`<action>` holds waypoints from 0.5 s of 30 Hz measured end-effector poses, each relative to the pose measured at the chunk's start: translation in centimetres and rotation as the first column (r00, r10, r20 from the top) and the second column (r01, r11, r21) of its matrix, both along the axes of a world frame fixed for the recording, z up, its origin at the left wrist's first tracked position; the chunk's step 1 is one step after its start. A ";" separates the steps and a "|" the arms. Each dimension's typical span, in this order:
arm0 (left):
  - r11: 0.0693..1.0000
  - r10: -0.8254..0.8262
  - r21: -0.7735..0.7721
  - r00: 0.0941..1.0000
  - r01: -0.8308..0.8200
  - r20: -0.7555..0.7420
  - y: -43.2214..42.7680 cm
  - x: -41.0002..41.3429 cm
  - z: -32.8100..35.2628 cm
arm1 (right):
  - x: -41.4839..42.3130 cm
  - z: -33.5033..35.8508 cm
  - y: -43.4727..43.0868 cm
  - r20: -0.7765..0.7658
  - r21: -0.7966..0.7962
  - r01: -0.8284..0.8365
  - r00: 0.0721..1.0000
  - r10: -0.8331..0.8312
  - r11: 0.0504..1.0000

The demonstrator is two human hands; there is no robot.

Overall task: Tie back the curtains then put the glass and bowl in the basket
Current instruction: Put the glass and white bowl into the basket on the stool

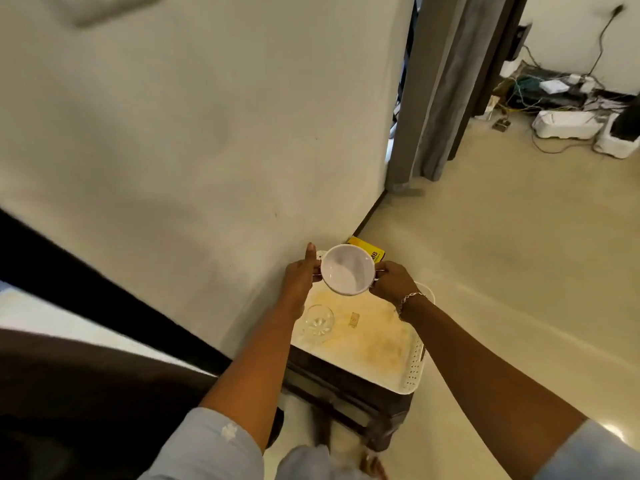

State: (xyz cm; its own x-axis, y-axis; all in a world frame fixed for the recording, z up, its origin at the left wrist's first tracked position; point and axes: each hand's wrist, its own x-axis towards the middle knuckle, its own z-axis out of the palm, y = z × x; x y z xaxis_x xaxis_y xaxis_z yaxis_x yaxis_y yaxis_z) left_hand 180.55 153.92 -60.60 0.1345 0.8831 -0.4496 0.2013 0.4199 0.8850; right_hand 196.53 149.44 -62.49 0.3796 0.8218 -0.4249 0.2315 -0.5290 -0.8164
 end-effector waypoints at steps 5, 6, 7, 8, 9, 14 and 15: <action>0.990 -0.076 -0.123 0.997 0.073 -0.025 4.1 0.9 -3.2 | 0.1 -3.7 3.5 -0.089 -0.105 0.087 0.991 -0.096 0.991; 0.987 -0.080 -0.144 0.996 0.075 -0.028 4.7 0.9 -3.8 | 0.0 -4.5 4.0 -0.087 -0.126 0.092 0.991 -0.103 0.988; 0.983 -0.087 -0.165 0.996 0.082 -0.022 5.5 0.9 -4.8 | -0.2 -5.4 4.7 -0.081 -0.150 0.089 0.992 -0.102 0.985; 0.978 -0.093 -0.188 0.996 0.088 -0.015 6.1 0.9 -5.6 | -0.2 -6.1 5.3 -0.070 -0.171 0.083 0.993 -0.096 0.982; 0.972 -0.093 -0.216 0.996 0.090 -0.004 6.7 0.9 -6.5 | -0.2 -7.0 5.8 -0.075 -0.197 0.084 0.992 -0.101 0.977; 0.944 -0.119 -0.314 0.993 0.105 -0.026 8.5 0.5 -10.4 | -0.7 -11.4 7.4 -0.101 -0.309 0.114 0.983 -0.152 0.944; 0.937 -0.131 -0.329 0.991 0.113 -0.033 8.7 0.4 -11.0 | -0.9 -11.9 7.5 -0.091 -0.328 0.116 0.984 -0.154 0.938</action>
State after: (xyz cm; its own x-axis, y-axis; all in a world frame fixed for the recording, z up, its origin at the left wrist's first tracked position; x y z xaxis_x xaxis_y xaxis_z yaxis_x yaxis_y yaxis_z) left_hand 180.99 162.65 -71.58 0.1999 0.6651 -0.7195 0.3125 0.6527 0.6902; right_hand 195.67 156.94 -74.42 0.4114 0.5797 -0.7034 0.0550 -0.7861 -0.6156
